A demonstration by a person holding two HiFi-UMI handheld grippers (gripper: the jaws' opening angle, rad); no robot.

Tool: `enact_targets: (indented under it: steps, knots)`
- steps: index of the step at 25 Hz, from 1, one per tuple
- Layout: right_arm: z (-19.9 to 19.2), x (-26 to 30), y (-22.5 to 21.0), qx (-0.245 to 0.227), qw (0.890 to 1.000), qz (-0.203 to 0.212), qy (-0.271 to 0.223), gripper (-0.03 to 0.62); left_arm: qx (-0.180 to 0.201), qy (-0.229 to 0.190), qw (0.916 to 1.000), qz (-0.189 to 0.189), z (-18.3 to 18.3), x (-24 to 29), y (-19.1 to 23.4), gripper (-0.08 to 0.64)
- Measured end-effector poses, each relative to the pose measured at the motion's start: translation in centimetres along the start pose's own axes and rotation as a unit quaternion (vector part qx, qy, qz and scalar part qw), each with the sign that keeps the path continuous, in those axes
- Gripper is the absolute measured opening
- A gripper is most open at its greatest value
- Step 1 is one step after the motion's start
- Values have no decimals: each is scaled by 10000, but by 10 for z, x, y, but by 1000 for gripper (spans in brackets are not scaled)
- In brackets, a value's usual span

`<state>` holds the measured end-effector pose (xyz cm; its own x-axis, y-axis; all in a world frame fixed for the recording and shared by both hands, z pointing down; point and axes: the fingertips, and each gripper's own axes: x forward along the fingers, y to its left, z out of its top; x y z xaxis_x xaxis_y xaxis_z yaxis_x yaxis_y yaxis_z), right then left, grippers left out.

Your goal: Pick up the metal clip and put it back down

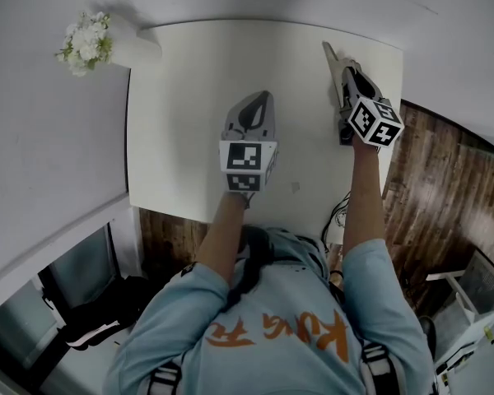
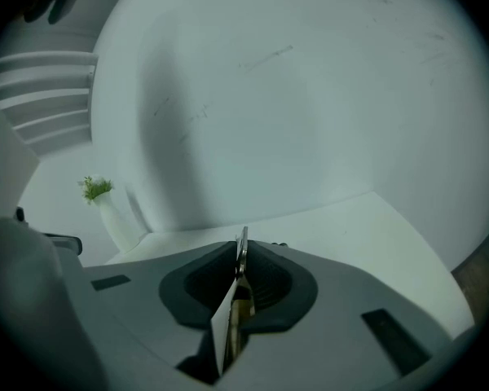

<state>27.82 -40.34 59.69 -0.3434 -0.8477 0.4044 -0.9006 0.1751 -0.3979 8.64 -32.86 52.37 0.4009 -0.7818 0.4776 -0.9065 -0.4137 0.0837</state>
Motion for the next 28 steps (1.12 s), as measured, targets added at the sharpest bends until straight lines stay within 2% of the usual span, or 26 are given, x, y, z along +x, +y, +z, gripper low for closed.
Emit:
enact_targets:
  steps: [5,7,9,12,16,18,20,25,28]
  knots:
    - [-7,1,-10,79,9992,-318,242,93,-23,-113,9999,-20,6,-8,-1,17]
    - [-10,-4,-13,67,9985,-452,311,138,2,-196,9998,-24,10,-15,-2,17]
    - [-5,-18,-12,71,9982,-549,220,161,43,-330,9994,-22,17,-25,-4,17]
    - [15,-48,1,-55,9981,-591,-142,163,85,-588,9982,-21,33,-42,-8,17]
    - [41,-87,35,-548,9956,-493,-581,132,104,-884,9960,-62,46,-69,-17,17]
    - [48,-105,54,-792,9931,-427,-748,67,101,-1030,9946,-89,52,-82,-20,17]
    - [55,-121,71,-969,9904,-399,-898,32,86,-1172,9930,-75,60,-94,-20,17]
    - [71,-158,107,-1283,9839,-220,-1221,14,-105,-1634,9865,30,82,-125,-19,17]
    - [88,-182,123,-1236,9808,-61,-1507,12,-101,-1858,9825,-27,92,-137,-30,17]
